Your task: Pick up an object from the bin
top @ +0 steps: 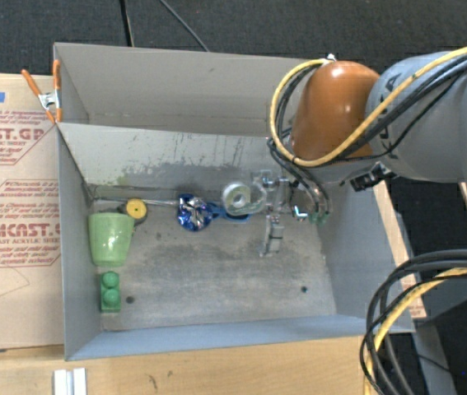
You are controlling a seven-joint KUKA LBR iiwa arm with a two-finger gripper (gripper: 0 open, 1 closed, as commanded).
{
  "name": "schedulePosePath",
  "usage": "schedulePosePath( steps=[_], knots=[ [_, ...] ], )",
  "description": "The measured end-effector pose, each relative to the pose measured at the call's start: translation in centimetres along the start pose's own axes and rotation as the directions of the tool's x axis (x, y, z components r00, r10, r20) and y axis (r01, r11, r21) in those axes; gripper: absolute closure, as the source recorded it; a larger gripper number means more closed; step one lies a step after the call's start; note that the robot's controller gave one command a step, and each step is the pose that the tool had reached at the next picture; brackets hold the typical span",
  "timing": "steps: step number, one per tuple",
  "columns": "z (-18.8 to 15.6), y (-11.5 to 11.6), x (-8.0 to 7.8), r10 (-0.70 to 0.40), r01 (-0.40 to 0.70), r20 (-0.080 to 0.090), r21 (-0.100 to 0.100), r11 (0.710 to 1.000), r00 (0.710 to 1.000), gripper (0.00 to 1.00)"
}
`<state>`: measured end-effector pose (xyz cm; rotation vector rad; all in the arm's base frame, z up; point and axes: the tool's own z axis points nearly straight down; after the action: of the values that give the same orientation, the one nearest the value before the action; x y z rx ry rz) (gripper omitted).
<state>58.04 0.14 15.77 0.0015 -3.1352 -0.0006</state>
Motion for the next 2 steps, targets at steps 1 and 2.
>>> schedulePosePath(
  steps=[1, 2],
  knots=[
    [9.2, 4.0, -1.2, -0.118, 0.118, 0.005, 0.0, 0.993, 0.993, 0.0],
    [5.7, 4.5, 0.4, -0.567, 0.567, 0.008, 0.004, 0.824, 0.824, 0.0]
  ],
)
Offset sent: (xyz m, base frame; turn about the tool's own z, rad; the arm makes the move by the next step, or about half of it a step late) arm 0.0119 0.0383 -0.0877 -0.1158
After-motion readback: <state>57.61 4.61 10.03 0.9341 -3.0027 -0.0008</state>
